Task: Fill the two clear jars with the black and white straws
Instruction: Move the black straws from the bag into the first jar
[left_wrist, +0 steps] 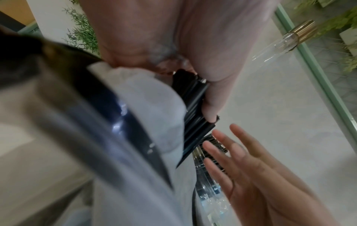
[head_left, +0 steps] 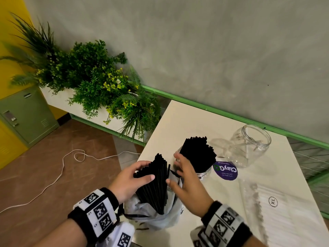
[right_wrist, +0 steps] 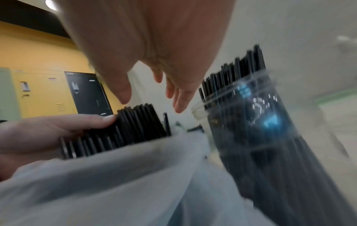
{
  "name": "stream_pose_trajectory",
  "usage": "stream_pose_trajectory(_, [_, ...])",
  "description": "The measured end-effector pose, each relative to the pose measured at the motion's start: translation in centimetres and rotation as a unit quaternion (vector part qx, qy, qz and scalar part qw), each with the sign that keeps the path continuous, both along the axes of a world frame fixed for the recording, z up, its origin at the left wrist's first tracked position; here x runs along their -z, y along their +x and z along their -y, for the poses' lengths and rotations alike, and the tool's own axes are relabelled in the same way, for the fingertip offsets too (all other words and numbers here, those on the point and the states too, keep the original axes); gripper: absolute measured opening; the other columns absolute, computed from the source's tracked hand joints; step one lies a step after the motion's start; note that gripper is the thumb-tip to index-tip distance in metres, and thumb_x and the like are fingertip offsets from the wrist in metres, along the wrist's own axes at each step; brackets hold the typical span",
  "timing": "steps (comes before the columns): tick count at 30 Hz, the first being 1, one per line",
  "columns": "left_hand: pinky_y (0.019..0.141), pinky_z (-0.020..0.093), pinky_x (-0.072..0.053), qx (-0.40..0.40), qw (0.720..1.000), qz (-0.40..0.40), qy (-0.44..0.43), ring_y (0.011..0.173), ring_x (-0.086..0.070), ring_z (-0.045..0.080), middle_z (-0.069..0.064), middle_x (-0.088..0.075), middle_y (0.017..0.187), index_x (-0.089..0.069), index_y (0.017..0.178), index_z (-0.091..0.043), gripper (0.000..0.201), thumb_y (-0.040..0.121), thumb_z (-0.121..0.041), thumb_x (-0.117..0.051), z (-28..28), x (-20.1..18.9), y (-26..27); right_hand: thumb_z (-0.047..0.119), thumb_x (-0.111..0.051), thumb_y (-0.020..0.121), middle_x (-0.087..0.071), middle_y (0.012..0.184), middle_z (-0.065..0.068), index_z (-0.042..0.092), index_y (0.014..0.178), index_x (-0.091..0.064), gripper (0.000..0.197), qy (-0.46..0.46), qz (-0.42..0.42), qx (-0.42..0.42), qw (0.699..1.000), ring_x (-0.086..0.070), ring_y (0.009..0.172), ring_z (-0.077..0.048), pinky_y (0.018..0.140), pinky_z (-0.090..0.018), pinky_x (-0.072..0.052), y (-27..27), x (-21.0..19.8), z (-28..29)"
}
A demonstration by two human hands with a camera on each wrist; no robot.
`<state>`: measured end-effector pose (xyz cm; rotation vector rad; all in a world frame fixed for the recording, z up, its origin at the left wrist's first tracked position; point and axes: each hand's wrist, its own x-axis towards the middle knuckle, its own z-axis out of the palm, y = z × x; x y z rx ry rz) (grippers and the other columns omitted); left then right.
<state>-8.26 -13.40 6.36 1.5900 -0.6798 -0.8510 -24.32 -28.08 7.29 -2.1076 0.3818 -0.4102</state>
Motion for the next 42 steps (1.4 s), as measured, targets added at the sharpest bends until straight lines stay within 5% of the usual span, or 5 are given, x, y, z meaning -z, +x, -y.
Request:
stream_pose_trajectory(7, [0.081, 0.01, -0.045, 0.006, 1.0, 0.011, -0.002, 0.101, -0.061, -0.001, -0.006, -0.068, 0.109, -0.063, 0.112, -0.028, 0.05, 0.064, -0.036, -0.077, -0.2, 0.1, 0.0, 0.013, -0.063, 0.09, -0.032, 0.147, 0.012, 0.043, 0.139, -0.003, 0.083, 0.125, -0.049, -0.006, 0.991, -0.033, 0.135, -0.004, 0.111, -0.024, -0.032, 1.3, 1.3, -1.0])
stream_pose_trajectory(19, [0.09, 0.02, -0.045, 0.02, 0.999, -0.011, -0.043, 0.104, -0.062, 0.006, -0.004, -0.068, 0.108, -0.065, 0.107, -0.029, 0.046, 0.065, -0.033, -0.082, -0.4, 0.0, -0.3, 0.054, -0.064, 0.07, -0.052, 0.101, 0.002, 0.022, 0.106, -0.061, 0.048, 0.0, -0.024, 0.024, 0.999, -0.051, 0.103, -0.018, 0.094, -0.033, -0.041, 2.8, 1.7, -0.9])
stream_pose_trajectory(30, [0.082, 0.013, -0.045, 0.043, 0.998, -0.011, -0.043, 0.094, -0.063, 0.005, 0.001, -0.068, 0.1, -0.061, 0.111, -0.019, 0.038, 0.078, -0.003, -0.073, 0.6, -0.3, -1.2, 0.009, -0.077, 0.076, -0.058, 0.107, 0.008, 0.031, 0.12, -0.045, 0.059, 0.141, 0.034, 0.127, 0.981, -0.057, 0.101, 0.0, 0.089, -0.015, -0.045, 1.3, 2.6, -3.1])
stream_pose_trajectory(37, [0.082, 0.014, -0.045, 0.028, 0.999, -0.002, -0.032, 0.097, -0.064, 0.008, 0.0, -0.069, 0.103, -0.062, 0.109, -0.026, 0.042, 0.071, -0.021, -0.079, 0.9, -0.2, -1.4, 0.034, -0.074, 0.074, -0.065, 0.092, -0.005, 0.018, 0.095, -0.06, 0.03, 0.141, 0.041, 0.121, 0.982, -0.062, 0.089, -0.02, 0.083, -0.042, -0.052, 1.8, 2.1, -2.7])
stream_pose_trajectory(42, [0.08, 0.006, -0.042, 0.014, 0.999, 0.039, -0.017, 0.093, -0.061, -0.006, -0.008, -0.067, 0.105, -0.061, 0.104, -0.034, 0.036, 0.073, -0.026, -0.077, 0.7, -0.4, -1.3, 0.023, -0.077, 0.079, -0.066, 0.081, 0.006, 0.019, 0.089, -0.057, 0.023, 0.147, 0.083, 0.151, 0.974, -0.062, 0.078, -0.011, 0.072, -0.026, -0.05, 1.4, 1.5, -2.6])
